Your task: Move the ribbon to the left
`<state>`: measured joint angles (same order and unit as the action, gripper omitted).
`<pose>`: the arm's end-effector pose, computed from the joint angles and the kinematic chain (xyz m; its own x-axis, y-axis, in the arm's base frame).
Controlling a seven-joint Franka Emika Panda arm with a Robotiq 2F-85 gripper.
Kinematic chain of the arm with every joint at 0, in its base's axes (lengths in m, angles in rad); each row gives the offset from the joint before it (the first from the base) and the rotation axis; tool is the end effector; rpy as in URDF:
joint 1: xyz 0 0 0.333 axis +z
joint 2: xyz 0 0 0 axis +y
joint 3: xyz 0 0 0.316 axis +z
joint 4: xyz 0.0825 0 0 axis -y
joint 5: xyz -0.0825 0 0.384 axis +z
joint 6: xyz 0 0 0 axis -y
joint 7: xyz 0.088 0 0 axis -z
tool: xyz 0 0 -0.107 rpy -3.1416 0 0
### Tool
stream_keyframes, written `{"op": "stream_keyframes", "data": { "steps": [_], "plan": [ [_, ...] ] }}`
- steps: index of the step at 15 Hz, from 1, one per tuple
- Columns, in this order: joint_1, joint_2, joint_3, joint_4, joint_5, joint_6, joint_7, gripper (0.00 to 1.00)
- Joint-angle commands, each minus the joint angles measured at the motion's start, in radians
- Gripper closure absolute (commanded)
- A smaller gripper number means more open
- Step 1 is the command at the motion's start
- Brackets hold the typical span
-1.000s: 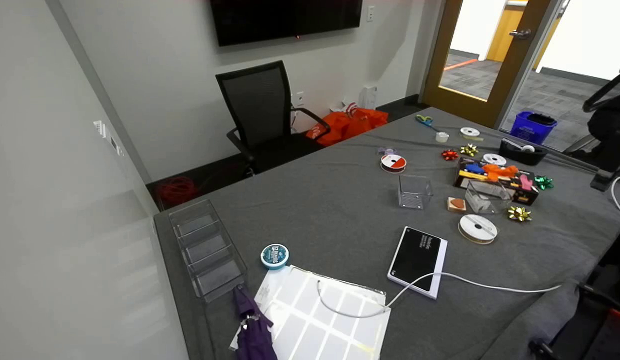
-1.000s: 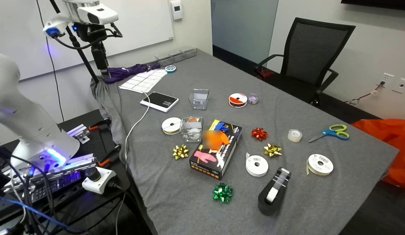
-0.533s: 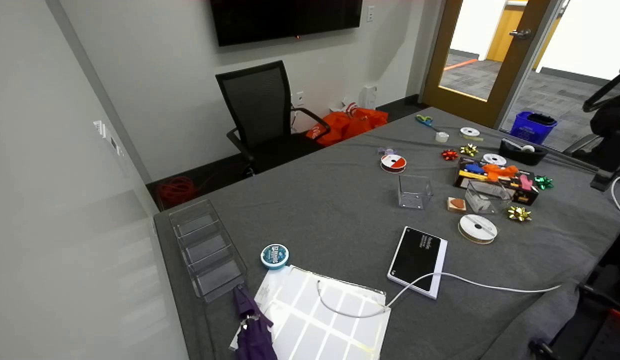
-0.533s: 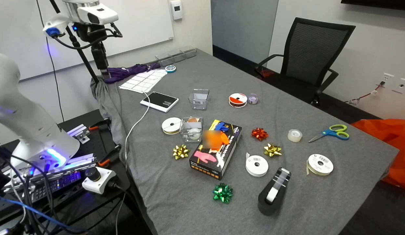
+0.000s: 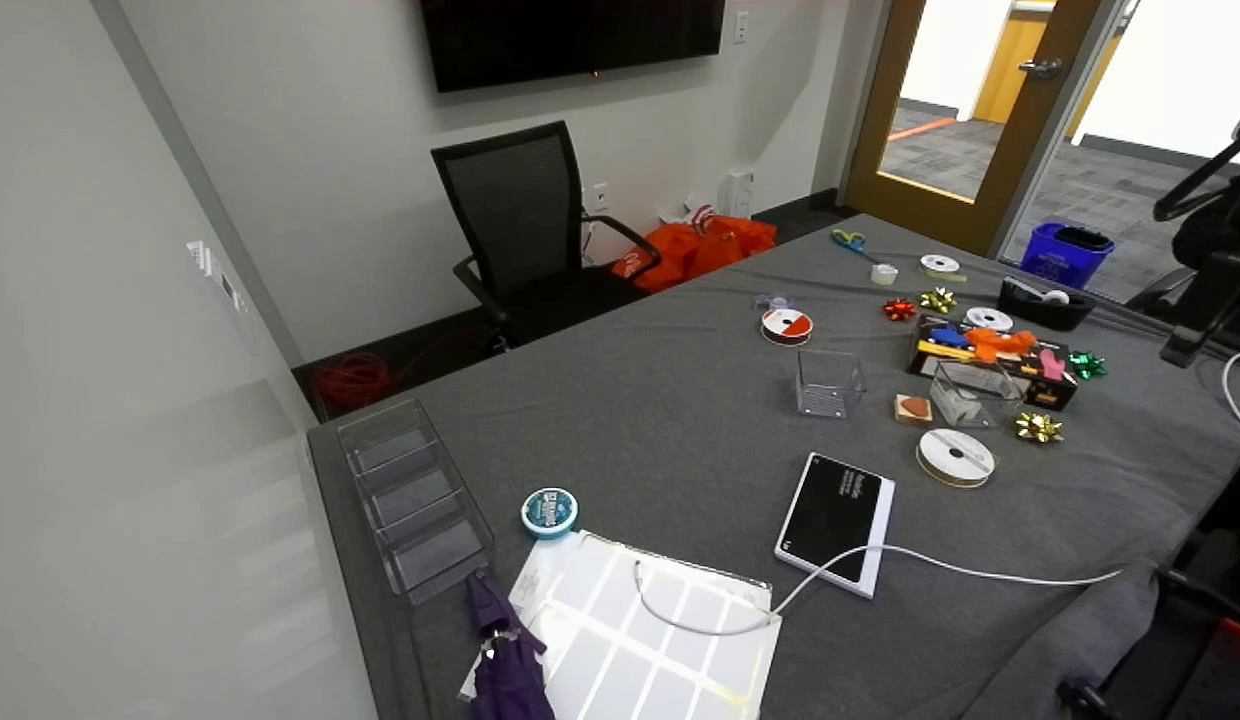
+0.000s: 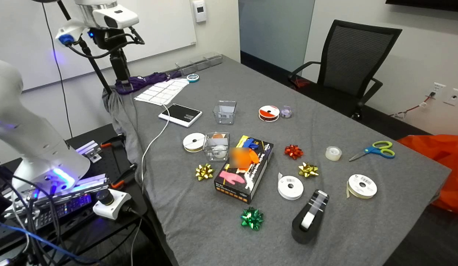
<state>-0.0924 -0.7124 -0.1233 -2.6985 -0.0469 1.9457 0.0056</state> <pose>0.3169 -0.0711 0.4344 0.9845 -0.1698 -0.0432 -0.1714 -0.9845 -0.0374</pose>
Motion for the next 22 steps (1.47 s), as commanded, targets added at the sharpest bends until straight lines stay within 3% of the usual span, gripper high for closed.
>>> {"op": "stream_keyframes", "data": {
  "steps": [1, 9, 16, 22],
  "plan": [
    [-0.034, 0.094, -0.037, 0.042, -0.028, 0.057, -0.058, 0.0],
    [-0.07, 0.325, -0.107, 0.107, -0.055, 0.226, -0.134, 0.0],
    [-0.12, 0.545, -0.116, 0.164, -0.19, 0.439, -0.154, 0.0],
    [-0.148, 0.672, -0.161, 0.178, -0.217, 0.641, -0.298, 0.0]
  ]
}}
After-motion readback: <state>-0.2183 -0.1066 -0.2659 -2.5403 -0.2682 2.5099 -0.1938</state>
